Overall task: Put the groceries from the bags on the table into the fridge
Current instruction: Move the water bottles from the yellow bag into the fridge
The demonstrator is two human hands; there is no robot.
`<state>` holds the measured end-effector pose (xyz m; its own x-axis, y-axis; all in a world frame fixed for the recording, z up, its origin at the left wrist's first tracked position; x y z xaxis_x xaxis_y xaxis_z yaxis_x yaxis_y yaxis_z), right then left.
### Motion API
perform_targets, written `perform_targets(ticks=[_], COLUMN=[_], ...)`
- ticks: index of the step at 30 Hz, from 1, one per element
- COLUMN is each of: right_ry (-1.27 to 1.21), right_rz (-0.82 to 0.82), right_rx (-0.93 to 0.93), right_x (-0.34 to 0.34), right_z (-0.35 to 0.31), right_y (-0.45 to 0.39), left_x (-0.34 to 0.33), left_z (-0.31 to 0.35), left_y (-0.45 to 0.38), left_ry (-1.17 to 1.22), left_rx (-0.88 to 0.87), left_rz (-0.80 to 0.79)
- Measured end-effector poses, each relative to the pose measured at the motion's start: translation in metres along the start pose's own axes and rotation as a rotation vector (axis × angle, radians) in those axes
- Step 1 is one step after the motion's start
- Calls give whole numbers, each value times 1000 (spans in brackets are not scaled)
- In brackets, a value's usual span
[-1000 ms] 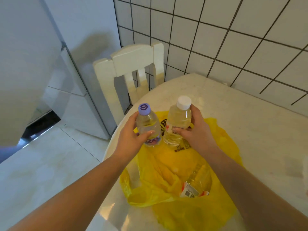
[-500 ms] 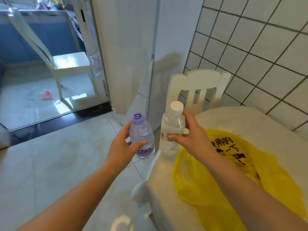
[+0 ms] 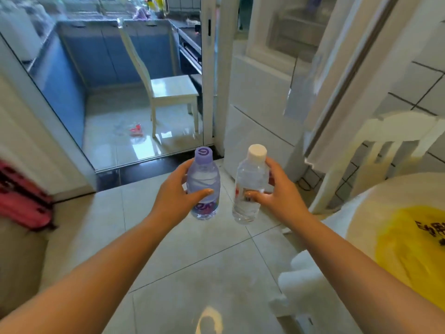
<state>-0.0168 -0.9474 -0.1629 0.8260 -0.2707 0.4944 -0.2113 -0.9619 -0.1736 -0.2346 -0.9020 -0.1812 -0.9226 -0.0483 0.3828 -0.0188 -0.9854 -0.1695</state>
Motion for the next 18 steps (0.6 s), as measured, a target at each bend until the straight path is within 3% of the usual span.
perform_targets(ticks=[8,18], right_ry=[-55,-168], right_rz=[29,172], right_rx=[1,47], right_x=[-71,-98], right_z=[-28,-37], right_y=[-85,-290], left_x=[55,34], left_z=[-22,-4], left_y=[-95,-309], left_ry=[17,65], left_rx=[1,-136], left_rz=[53,45])
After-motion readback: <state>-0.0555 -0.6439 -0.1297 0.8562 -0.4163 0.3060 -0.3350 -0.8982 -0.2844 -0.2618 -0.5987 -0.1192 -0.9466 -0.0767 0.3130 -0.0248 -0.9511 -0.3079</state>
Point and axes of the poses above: each hand's wrist, its own y-axis away from the middle knuckle, its own x-axis out of the back of the hand, z = x × y, the point moved 2 cm from there along -y, towards the middle knuckle, and after that the axes turned 10 degrees about z, right-handed, at the moved point
